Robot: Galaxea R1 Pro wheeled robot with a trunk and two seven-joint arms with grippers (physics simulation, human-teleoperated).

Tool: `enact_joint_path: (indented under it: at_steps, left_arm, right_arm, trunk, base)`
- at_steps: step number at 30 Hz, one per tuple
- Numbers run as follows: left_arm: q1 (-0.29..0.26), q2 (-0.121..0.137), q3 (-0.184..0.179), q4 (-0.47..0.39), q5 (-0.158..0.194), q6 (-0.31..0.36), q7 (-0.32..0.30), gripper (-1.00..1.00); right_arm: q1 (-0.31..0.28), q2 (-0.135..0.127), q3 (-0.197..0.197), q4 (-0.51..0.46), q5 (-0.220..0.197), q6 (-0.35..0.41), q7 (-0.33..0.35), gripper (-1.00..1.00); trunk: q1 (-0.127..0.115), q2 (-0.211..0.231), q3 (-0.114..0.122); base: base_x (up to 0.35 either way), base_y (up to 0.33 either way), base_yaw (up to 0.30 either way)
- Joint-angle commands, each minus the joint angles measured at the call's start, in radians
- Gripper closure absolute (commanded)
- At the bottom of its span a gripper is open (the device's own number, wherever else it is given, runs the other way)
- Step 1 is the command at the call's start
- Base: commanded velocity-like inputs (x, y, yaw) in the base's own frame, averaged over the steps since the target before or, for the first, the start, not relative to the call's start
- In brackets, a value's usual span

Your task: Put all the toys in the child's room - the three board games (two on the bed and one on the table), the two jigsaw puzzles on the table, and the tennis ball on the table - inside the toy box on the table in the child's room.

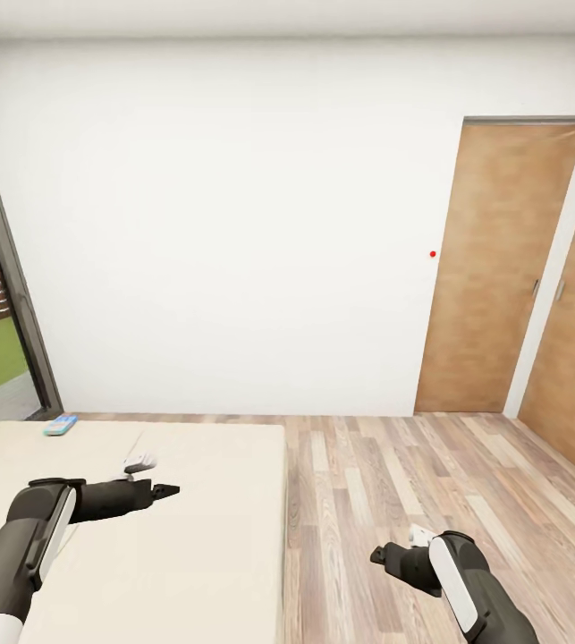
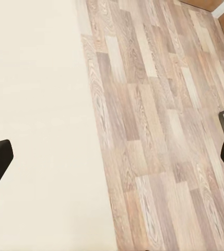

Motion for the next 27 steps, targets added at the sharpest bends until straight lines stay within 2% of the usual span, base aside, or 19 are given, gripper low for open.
enact_joint_path:
  at_steps: [1,19,27]
  left_arm:
    - [-0.001,0.0,0.002,0.0,-0.008,0.004,-0.009,-1.0]
    - [-0.001,0.0,0.002,0.0,-0.008,0.004,-0.009,-1.0]
    - [-0.001,0.0,0.002,0.0,-0.008,0.004,-0.009,-1.0]
  right_arm:
    - [0.0,0.0,0.0,-0.001,-0.011,0.003,-0.009,-1.0]
    - [0.0,0.0,-0.001,-0.001,-0.011,0.003,-0.009,-1.0]
    - [0.0,0.0,-0.002,-0.001,-0.011,0.004,-0.009,-1.0]
  trunk:
    - [0.0,-0.001,-0.001]
    - [0.0,-0.001,-0.001]
    - [0.0,-0.001,-0.001]
  base:
    - [0.0,0.01,0.003]
    - [0.0,0.116,0.001]
    - [0.0,0.232,0.0]
